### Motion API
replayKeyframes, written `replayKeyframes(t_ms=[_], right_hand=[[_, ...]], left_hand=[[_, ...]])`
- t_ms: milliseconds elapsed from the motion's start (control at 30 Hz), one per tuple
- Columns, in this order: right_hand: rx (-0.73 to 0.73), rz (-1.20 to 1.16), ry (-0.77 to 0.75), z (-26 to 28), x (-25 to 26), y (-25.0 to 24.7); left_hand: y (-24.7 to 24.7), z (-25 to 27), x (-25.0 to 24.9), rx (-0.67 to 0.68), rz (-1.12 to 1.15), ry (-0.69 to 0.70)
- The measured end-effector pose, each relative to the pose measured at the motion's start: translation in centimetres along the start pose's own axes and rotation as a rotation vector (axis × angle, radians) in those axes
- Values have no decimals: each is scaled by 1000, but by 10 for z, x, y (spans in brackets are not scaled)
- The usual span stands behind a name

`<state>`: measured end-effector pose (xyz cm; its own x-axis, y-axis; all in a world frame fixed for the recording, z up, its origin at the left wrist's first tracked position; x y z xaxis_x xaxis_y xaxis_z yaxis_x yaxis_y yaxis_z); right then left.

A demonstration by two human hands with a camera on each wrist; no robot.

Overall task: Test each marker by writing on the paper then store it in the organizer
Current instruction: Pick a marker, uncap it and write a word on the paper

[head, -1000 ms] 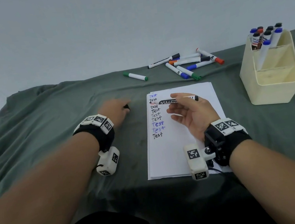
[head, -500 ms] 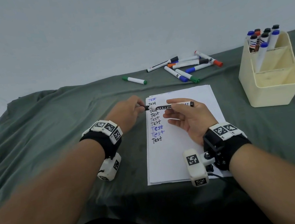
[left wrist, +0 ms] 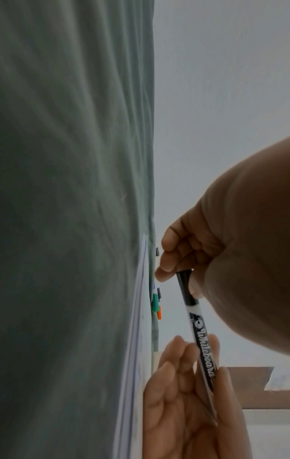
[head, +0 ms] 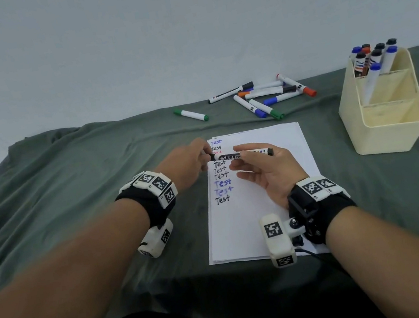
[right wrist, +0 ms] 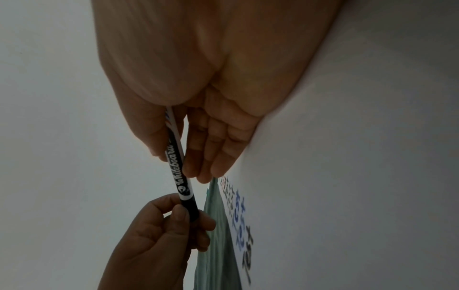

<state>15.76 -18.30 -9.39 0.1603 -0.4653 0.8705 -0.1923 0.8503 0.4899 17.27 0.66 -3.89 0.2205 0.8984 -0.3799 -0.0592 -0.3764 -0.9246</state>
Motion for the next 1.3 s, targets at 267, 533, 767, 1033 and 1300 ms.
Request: replayKeyframes(t_ms=[267,533,767,1033,1300], right_hand=[[-20,3,-12,-2,0,-2],[-176,-146,-29,-5,1,-12],[-229,-216,2,-6,-1,-13],[-330,-210,-51,-2,32,-9],[-491,770,-472,-11,193,-30]], left_hand=[[-2,-6,-9,-64,-18,16],[35,-28,10,261,-272,-166],[59,-27,22,387,-374,-217],[59,-28,25,369,-344,-201],[58,-25,23,388,-334,-208]])
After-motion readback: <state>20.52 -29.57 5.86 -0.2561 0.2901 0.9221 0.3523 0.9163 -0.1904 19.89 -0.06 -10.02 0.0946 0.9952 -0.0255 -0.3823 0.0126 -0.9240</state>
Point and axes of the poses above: each hand's wrist, its own z-axis away from the middle knuckle, its own y-axis out of the palm, x = y × z, the point moved 5 cm from there along -z, towards the middle knuckle
